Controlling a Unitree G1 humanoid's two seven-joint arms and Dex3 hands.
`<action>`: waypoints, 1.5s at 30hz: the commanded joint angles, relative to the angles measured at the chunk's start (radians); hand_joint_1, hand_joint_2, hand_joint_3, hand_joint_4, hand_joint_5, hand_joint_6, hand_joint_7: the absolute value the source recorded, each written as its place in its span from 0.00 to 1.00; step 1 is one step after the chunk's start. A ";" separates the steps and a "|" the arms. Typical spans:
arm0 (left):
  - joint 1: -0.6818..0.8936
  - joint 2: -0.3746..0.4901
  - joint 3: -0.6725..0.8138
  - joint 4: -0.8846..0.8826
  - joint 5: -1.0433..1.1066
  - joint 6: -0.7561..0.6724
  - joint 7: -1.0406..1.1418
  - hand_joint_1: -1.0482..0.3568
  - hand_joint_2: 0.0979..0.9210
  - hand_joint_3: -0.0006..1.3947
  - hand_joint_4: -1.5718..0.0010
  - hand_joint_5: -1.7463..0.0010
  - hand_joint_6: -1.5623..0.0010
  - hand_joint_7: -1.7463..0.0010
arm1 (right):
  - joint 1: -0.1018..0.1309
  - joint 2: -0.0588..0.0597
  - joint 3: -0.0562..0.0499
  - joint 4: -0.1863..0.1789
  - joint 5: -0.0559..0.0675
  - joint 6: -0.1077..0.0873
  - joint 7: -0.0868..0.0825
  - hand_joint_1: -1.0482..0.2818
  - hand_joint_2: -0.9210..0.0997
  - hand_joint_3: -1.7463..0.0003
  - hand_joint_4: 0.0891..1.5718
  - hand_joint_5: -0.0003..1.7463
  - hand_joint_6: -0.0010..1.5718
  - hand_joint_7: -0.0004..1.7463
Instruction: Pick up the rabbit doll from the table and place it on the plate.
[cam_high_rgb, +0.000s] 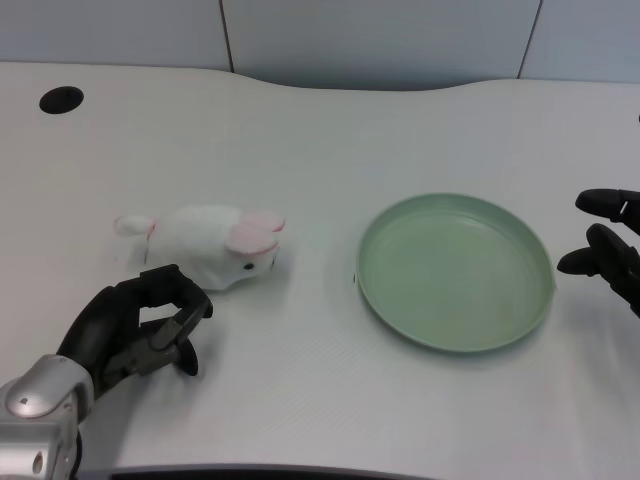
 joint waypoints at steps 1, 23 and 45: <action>0.010 0.019 -0.006 -0.007 0.012 0.012 0.010 0.36 1.00 0.37 0.60 0.00 0.67 0.08 | 0.009 -0.012 -0.004 0.004 -0.003 -0.022 0.010 0.58 0.00 0.74 0.07 0.86 0.15 0.68; 0.012 0.006 0.012 0.004 -0.012 -0.065 -0.001 0.35 1.00 0.37 0.56 0.00 0.66 0.06 | 0.005 -0.007 0.009 0.028 -0.038 -0.075 -0.001 0.58 0.00 0.76 0.09 0.86 0.18 0.65; -0.228 0.338 -0.384 -0.077 1.037 -0.452 0.913 0.35 1.00 0.28 0.65 0.09 0.66 0.33 | -0.011 -0.014 0.004 0.074 -0.052 -0.117 0.015 0.58 0.00 0.74 0.09 0.87 0.18 0.64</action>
